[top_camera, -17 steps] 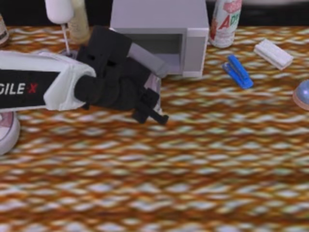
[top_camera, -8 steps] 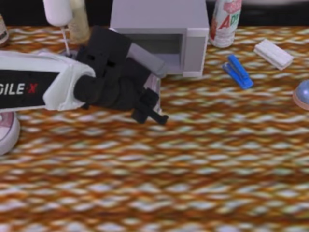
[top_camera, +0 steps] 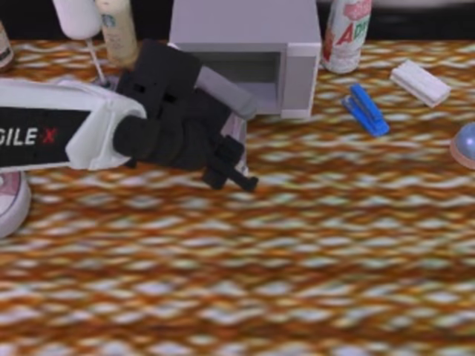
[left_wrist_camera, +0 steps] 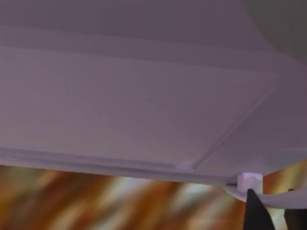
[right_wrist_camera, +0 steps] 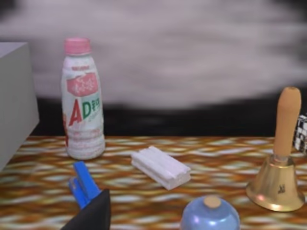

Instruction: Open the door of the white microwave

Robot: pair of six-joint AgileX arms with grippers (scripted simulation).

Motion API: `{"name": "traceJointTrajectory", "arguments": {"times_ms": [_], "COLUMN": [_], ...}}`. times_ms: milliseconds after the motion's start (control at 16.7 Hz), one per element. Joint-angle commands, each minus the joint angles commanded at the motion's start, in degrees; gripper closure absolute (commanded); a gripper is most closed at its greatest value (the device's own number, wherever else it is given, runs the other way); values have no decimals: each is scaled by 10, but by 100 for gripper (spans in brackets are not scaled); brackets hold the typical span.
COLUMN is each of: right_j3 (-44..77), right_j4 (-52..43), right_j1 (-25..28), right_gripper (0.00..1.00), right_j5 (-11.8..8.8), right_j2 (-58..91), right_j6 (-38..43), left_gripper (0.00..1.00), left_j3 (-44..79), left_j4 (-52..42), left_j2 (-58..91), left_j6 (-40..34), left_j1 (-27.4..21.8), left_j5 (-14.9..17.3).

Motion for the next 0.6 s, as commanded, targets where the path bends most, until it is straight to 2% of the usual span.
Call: {"name": "traceJointTrajectory", "arguments": {"times_ms": [180, 600], "right_j3": [0, 0], "right_j4": [0, 0], "right_j1": [0, 0], "right_gripper": [0, 0], "right_j5": [0, 0], "right_j2": [0, 0], "right_j6": [0, 0], "left_gripper": [100, 100], "left_j3": [0, -7], "left_j4": [0, -5], "left_j2": [0, -7], "left_j6": [0, 28], "left_j1": [0, 11], "left_j5": [0, 23]}}
